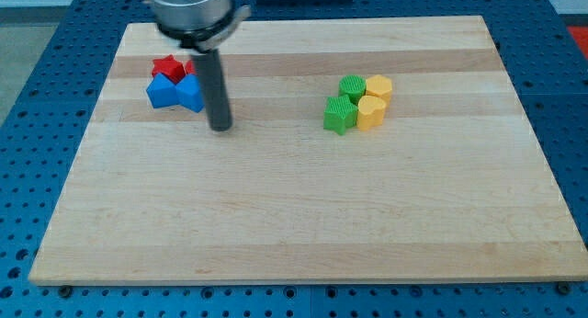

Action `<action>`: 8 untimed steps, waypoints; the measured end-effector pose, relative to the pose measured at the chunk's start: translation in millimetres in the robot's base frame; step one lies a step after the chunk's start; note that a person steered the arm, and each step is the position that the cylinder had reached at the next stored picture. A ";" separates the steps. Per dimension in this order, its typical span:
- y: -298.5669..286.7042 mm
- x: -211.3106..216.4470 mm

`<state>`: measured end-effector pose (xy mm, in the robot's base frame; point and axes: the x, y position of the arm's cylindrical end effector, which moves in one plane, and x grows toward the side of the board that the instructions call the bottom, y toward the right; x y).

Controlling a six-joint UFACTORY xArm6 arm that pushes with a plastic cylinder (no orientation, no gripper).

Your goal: Move the yellow heart to the top center

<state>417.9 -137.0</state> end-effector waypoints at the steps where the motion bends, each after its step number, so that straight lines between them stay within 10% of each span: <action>1: -60.5 0.4; 4: -124.9 -82.4; 8: -43.7 -112.3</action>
